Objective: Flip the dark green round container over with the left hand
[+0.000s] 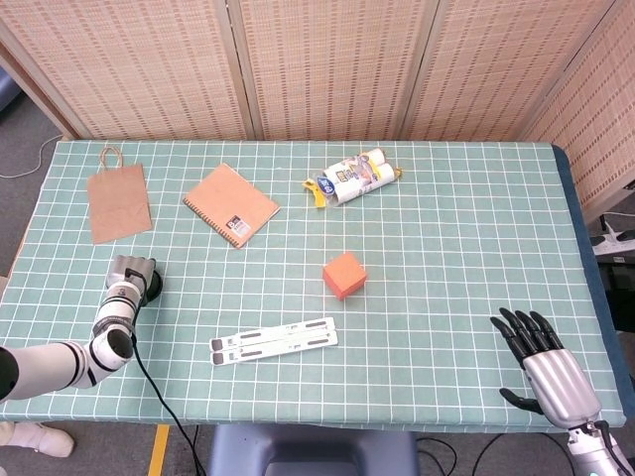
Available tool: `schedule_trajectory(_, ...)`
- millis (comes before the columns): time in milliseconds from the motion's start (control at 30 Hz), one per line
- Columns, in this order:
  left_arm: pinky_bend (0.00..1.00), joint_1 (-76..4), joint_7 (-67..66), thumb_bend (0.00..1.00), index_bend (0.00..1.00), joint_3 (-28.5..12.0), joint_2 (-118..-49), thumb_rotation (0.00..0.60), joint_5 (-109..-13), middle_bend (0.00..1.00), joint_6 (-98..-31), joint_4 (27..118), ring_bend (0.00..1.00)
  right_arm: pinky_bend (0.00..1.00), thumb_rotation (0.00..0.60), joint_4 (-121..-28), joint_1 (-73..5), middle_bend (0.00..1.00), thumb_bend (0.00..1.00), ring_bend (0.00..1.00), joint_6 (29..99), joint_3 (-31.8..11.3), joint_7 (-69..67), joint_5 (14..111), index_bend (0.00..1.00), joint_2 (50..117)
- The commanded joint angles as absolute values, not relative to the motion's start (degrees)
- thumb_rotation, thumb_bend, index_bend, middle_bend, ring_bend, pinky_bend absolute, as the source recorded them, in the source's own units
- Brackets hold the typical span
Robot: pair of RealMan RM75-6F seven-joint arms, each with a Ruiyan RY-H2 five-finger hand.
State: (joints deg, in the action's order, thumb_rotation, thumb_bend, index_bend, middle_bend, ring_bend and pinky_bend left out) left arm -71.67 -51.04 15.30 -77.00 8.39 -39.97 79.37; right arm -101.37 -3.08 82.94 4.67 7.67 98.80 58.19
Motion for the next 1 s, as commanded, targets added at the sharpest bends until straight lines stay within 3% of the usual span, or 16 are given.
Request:
schedule_trajectory(33,0.19,-71.7,-51.1,0.42,0.00,15.1,-76.8,0.600,8.6,0.00,-40.1,79.6,0.03,0.00,0.600,-101.4,-3.1,0.00,0.05,0.00,82.9,4.7,7.5,98.9,0.00,58.2)
schedule_trajectory(533,0.12,-71.4,-50.6,0.41,0.00,13.9,-74.5,0.600,6.5,0.00,-41.5,83.2,0.00,0.00,0.600,-101.3,-3.0,0.00,0.05,0.00,83.5,4.8,6.3,99.3,0.00,57.8)
schedule_trajectory(733,0.10,-70.6,-49.7,0.41,0.00,13.9,-71.8,0.600,1.9,0.00,-44.5,88.1,0.00,0.00,0.600,-101.4,-3.1,0.00,0.05,0.00,83.3,5.1,6.4,99.7,0.00,57.7)
schedule_trajectory(1000,0.11,-69.0,-50.3,0.41,0.00,14.6,-72.1,0.600,0.5,0.00,-47.5,88.0,0.00,0.00,0.600,-101.5,-2.9,0.00,0.05,0.00,83.7,5.5,5.5,100.6,0.00,57.2)
